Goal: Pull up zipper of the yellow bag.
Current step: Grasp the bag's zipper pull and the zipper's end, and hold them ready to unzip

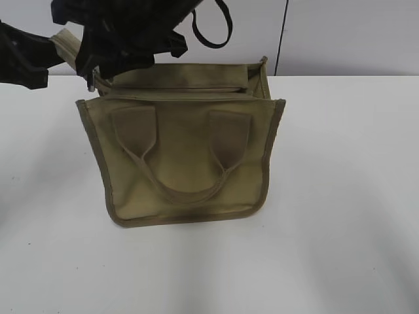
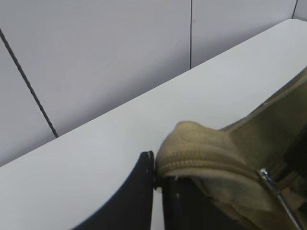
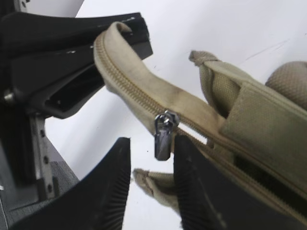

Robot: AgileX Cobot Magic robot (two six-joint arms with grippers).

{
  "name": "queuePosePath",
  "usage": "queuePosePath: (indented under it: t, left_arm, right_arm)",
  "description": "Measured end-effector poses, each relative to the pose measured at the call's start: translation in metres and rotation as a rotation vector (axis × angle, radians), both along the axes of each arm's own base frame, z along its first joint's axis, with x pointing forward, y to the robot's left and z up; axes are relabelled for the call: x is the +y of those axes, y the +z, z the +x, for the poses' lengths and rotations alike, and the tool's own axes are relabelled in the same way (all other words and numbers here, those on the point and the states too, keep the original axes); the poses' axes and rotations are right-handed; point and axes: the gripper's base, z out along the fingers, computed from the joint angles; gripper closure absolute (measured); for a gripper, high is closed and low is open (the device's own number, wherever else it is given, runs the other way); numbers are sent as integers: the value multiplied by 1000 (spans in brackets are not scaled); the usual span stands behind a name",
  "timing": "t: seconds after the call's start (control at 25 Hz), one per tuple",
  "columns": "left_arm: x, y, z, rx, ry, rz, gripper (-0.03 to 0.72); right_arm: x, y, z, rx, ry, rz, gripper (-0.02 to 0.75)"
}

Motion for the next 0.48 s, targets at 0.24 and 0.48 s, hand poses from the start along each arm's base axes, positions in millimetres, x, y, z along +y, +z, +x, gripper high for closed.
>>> queuePosePath:
  t: [0.24, 0.48]
  left_arm:
    - [0, 0, 0, 2, 0, -6, 680]
    - [-1, 1, 0, 2, -8, -15, 680]
  right_arm:
    - [5, -15, 6, 30, -28, -3, 498]
    - [10, -24, 10, 55, -65, 25, 498]
